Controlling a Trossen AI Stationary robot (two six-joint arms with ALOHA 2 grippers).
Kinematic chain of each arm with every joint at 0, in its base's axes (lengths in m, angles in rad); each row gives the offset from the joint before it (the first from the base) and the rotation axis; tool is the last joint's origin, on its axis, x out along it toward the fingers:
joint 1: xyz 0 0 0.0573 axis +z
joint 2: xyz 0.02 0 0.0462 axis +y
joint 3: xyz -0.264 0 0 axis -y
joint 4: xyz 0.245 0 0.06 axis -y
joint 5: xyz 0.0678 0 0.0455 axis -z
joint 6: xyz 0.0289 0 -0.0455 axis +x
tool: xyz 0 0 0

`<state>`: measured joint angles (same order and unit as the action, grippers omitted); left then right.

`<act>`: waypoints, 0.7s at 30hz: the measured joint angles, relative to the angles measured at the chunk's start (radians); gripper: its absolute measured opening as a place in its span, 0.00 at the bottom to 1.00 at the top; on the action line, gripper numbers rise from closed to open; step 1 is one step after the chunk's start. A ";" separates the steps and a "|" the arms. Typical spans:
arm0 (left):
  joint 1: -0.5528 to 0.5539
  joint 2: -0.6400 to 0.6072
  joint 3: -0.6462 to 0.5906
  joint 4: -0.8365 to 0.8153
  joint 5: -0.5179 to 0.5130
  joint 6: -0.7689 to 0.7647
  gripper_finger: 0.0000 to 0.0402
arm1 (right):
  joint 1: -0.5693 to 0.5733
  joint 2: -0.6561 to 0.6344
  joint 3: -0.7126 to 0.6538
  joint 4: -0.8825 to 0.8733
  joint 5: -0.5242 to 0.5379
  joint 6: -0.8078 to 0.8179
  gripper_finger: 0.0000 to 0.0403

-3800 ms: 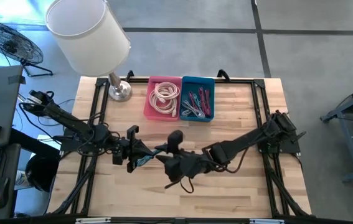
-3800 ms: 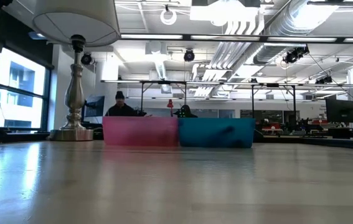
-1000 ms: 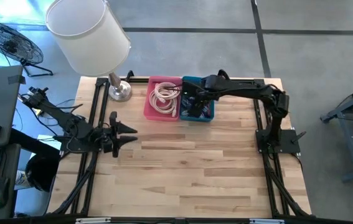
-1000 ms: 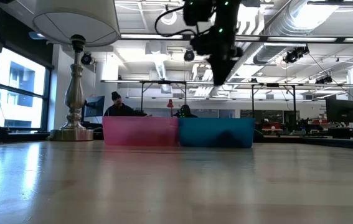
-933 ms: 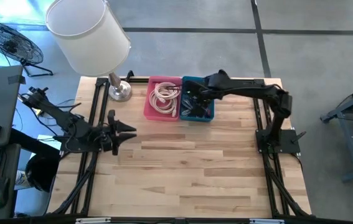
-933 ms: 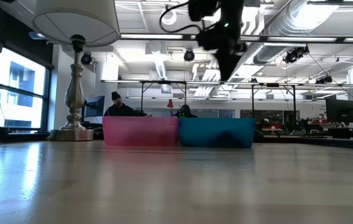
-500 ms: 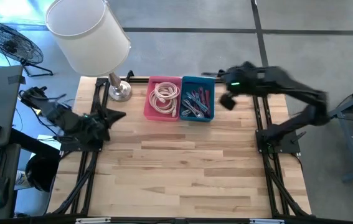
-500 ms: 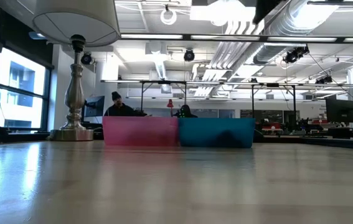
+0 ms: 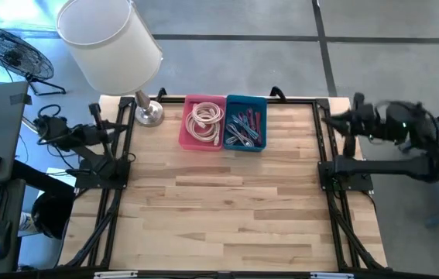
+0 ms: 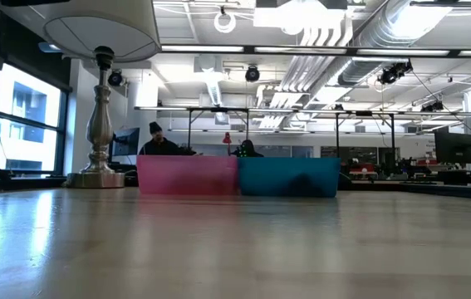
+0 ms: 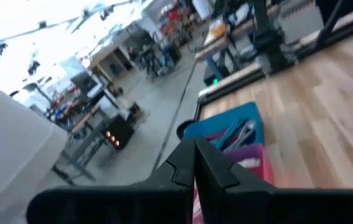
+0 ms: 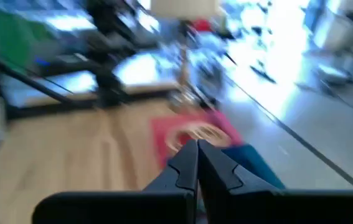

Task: Pick & Place USB Port
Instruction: Return to Home Position

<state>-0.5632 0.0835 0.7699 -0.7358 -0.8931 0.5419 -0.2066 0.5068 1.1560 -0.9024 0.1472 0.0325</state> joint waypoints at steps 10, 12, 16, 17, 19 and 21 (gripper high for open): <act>0.000 -0.040 -0.263 0.230 0.170 0.022 0.00 | 0.000 -0.353 -0.547 0.499 -0.360 0.051 0.00; 0.000 -0.039 -0.313 0.272 0.177 0.019 0.00 | 0.000 -0.360 -0.616 0.564 -0.404 0.062 0.00; 0.000 -0.040 -0.366 0.292 0.149 0.039 0.00 | 0.000 -0.353 -0.727 0.697 -0.429 0.060 0.00; 0.000 -0.040 -0.375 0.293 0.141 0.038 0.00 | 0.000 -0.351 -0.755 0.732 -0.439 0.059 0.00; 0.000 -0.040 -0.388 0.293 0.140 0.031 0.00 | 0.000 -0.350 -0.809 0.799 -0.465 0.058 0.00; 0.000 -0.041 -0.399 0.305 0.154 0.019 0.00 | 0.000 -0.351 -0.861 0.839 -0.484 0.057 0.00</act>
<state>-0.5632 0.0429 0.3709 -0.4304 -0.7391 0.5612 -0.2066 0.1562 0.2950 -0.0631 -0.3367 0.0898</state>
